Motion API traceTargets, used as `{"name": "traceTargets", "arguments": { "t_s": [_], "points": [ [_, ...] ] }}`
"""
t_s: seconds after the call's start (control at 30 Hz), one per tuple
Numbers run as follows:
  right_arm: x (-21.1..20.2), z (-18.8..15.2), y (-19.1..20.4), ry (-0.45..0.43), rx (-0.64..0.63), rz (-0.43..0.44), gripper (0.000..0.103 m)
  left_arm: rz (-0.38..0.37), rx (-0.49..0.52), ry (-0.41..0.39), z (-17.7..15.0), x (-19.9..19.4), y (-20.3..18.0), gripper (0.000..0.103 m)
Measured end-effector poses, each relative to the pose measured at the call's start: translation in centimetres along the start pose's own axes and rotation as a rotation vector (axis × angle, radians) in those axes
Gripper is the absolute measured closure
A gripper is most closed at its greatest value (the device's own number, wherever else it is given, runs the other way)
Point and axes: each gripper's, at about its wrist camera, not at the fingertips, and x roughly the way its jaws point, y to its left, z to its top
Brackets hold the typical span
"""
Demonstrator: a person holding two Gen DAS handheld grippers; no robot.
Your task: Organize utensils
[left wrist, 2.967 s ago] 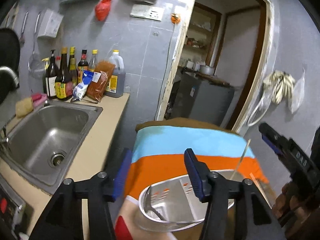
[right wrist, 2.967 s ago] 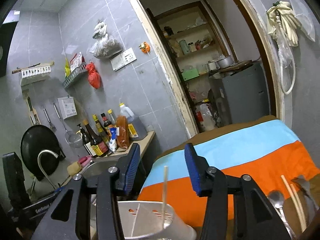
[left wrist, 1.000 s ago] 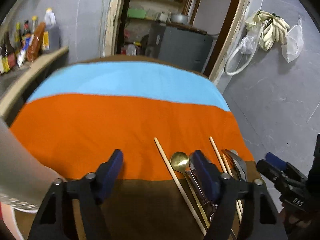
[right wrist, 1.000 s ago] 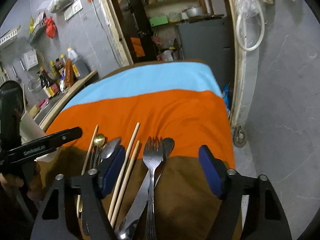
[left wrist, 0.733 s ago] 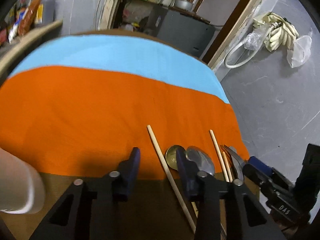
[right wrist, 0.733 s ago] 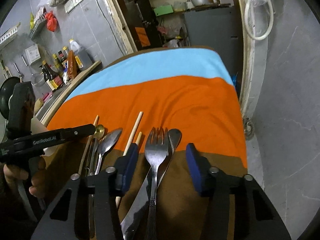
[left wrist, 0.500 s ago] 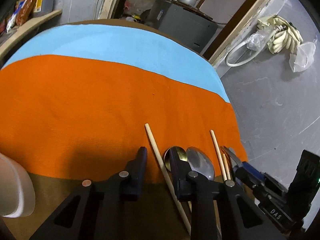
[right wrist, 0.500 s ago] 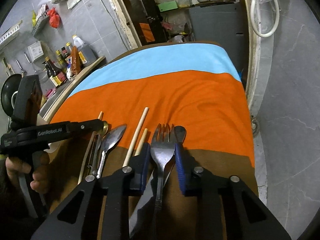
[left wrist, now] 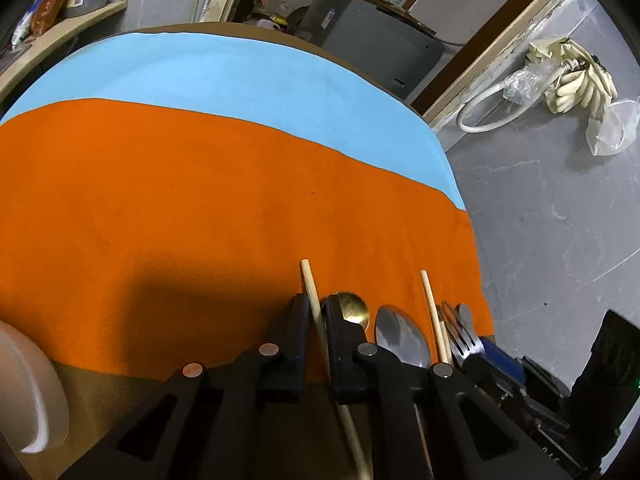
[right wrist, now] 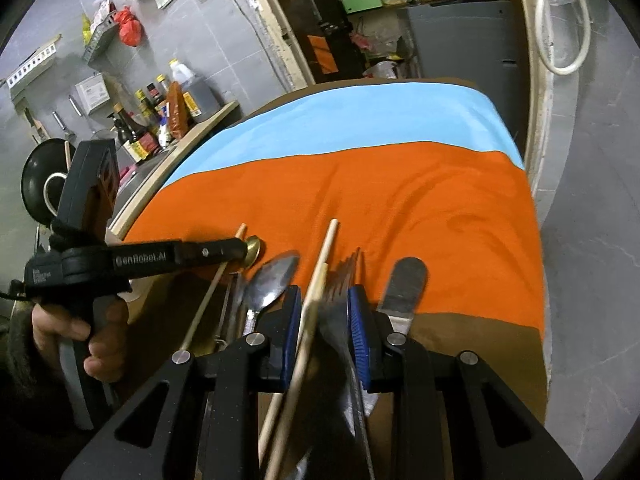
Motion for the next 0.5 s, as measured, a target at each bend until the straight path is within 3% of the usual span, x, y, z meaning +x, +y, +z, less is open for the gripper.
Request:
{"name": "traceTargets", "arguments": {
  "t_s": [0.37,0.5],
  "points": [
    [0.7,0.5,-0.8,0.025,0.062,0.005,0.081,0.029,0.01,0.022,-1.4,-1.7,1.5,0.098],
    [0.9,0.6,-1.5,0.027,0.1,0.014,0.094,0.051,0.059,0.045,-1.1,-1.4,1.0,0.097]
  ]
}}
